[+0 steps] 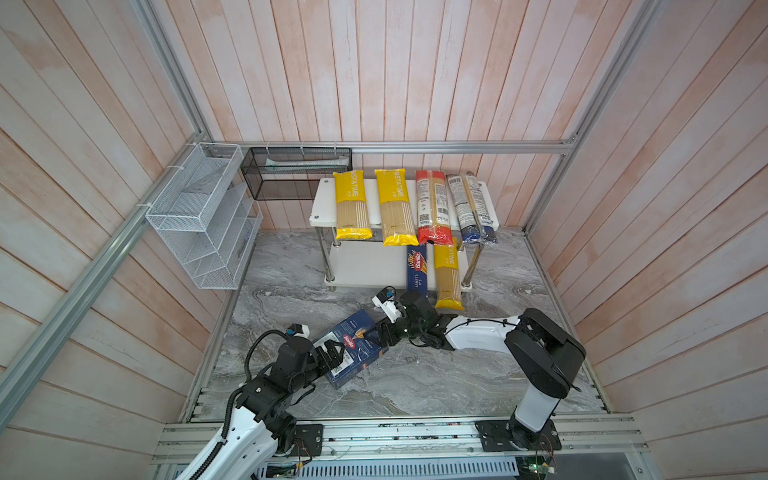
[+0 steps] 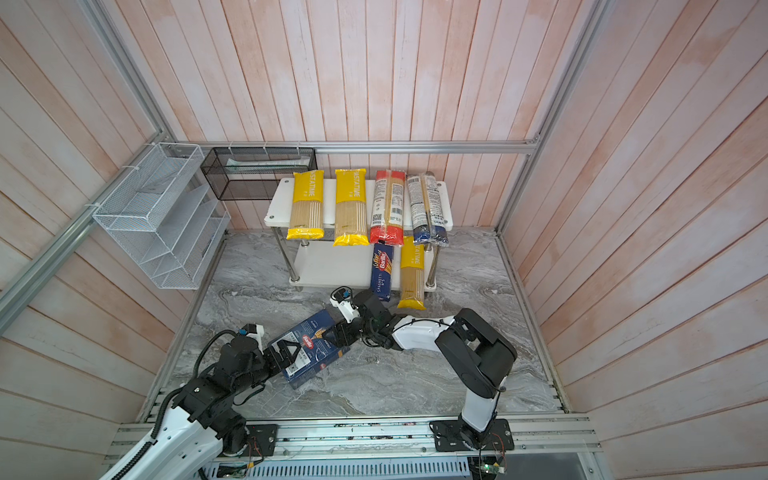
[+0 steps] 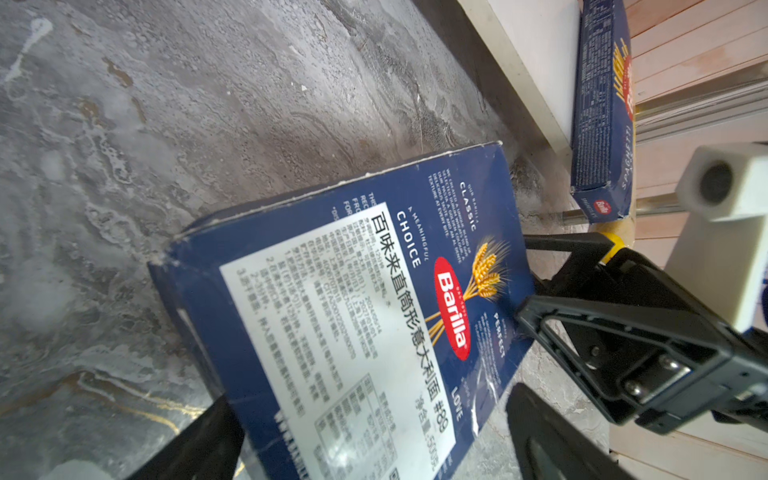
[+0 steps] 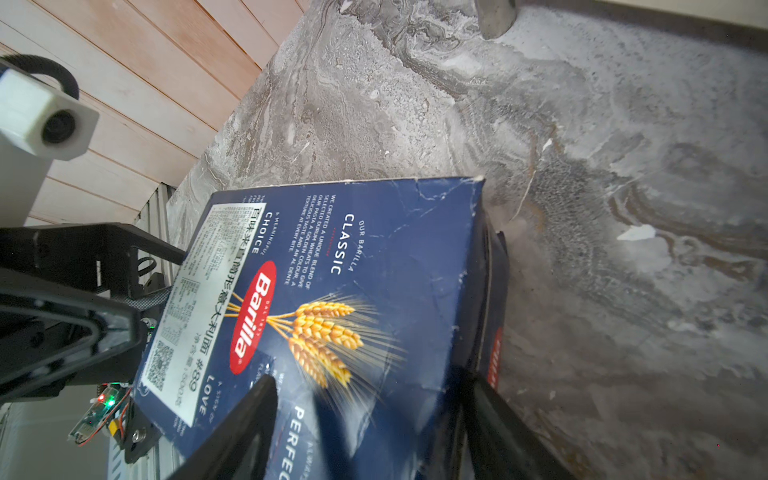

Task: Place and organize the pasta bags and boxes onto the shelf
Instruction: 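Grip the rigatoni box between both grippers and lift it off the floor, then carry the box with both grippers onto the lower shelf tier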

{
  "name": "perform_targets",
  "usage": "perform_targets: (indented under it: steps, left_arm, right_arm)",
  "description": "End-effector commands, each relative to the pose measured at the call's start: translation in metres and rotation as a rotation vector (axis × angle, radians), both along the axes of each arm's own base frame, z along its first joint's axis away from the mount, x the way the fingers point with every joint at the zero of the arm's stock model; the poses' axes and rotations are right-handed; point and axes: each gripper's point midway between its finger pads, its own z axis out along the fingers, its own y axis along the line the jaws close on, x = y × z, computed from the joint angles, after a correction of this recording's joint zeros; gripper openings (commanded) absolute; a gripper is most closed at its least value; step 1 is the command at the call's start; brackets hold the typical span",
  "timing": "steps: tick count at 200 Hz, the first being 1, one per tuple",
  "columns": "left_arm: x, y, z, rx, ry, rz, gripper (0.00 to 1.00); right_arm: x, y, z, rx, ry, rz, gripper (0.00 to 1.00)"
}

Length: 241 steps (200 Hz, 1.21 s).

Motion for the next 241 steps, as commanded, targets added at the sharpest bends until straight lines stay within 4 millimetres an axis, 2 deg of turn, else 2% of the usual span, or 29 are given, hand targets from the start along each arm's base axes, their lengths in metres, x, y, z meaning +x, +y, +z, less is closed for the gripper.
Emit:
perform_targets:
  steps: [1,32,61,110,145,201,241]
  left_arm:
    - [0.010,-0.018,0.031,-0.067,-0.112,-0.066,0.99]
    - [0.015,-0.027,0.038,-0.066,-0.129,-0.105,0.99]
    - [0.019,-0.030,0.055,-0.063,-0.176,-0.109,0.99]
    - [0.031,-0.037,0.080,-0.090,-0.251,-0.110,0.99]
    - [0.041,-0.040,0.089,-0.067,-0.282,-0.113,0.99]
    - [0.066,-0.058,0.119,-0.090,-0.365,-0.141,0.99]
    - [0.082,-0.061,0.136,-0.052,-0.418,-0.136,1.00]
  right_arm:
    - [-0.011,0.004,0.008,0.049,0.020,0.028,0.68]
    - [-0.016,0.009,0.015,0.085,0.033,0.039,0.66]
    - [-0.018,0.011,0.019,0.098,0.041,0.043,0.64]
    - [-0.017,0.016,0.043,0.146,0.015,0.039,0.62]
    - [-0.015,0.014,0.061,0.173,-0.017,0.021,0.61]
    - [-0.010,0.018,0.084,0.211,-0.051,0.020,0.61]
    - [-0.006,0.015,0.095,0.220,-0.084,-0.008,0.61]
